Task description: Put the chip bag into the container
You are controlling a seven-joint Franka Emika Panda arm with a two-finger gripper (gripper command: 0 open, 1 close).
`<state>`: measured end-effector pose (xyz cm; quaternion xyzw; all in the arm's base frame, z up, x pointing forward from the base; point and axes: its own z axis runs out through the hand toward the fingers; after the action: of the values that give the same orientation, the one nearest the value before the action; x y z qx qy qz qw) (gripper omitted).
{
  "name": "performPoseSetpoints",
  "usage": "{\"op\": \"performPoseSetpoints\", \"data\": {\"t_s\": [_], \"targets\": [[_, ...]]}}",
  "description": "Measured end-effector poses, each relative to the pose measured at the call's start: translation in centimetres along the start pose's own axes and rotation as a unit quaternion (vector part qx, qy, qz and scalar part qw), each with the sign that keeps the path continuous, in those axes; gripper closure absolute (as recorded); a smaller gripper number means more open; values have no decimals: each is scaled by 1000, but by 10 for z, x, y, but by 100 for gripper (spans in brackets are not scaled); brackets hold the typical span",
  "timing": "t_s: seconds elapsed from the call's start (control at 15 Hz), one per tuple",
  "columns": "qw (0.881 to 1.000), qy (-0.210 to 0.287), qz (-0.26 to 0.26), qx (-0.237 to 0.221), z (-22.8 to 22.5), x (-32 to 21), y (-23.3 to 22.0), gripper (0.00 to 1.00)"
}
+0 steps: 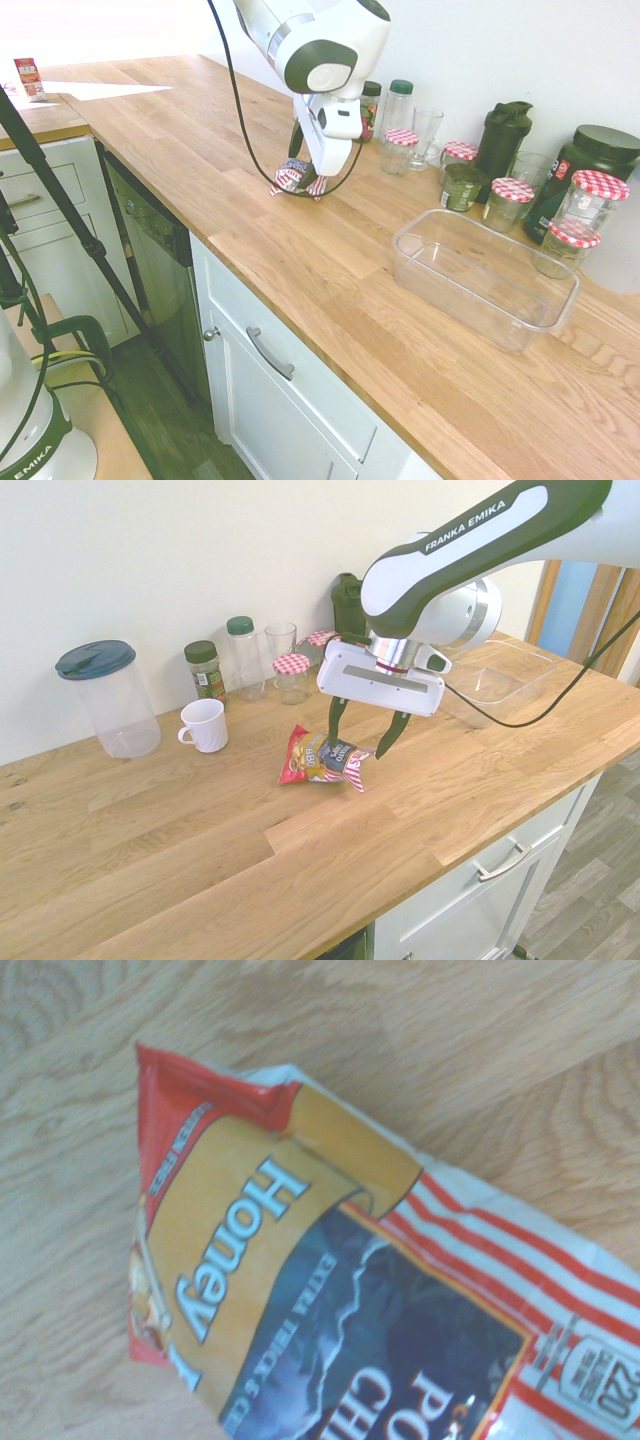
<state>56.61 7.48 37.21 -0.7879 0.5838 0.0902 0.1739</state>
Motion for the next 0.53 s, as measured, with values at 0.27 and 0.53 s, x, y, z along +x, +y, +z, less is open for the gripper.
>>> {"op": "performPoseSetpoints", "data": {"t_s": [0.27, 0.53], "targets": [[999, -30, 31, 27, 2, 37, 5, 0], [997, -52, 36, 31, 17, 40, 5, 0]]}}
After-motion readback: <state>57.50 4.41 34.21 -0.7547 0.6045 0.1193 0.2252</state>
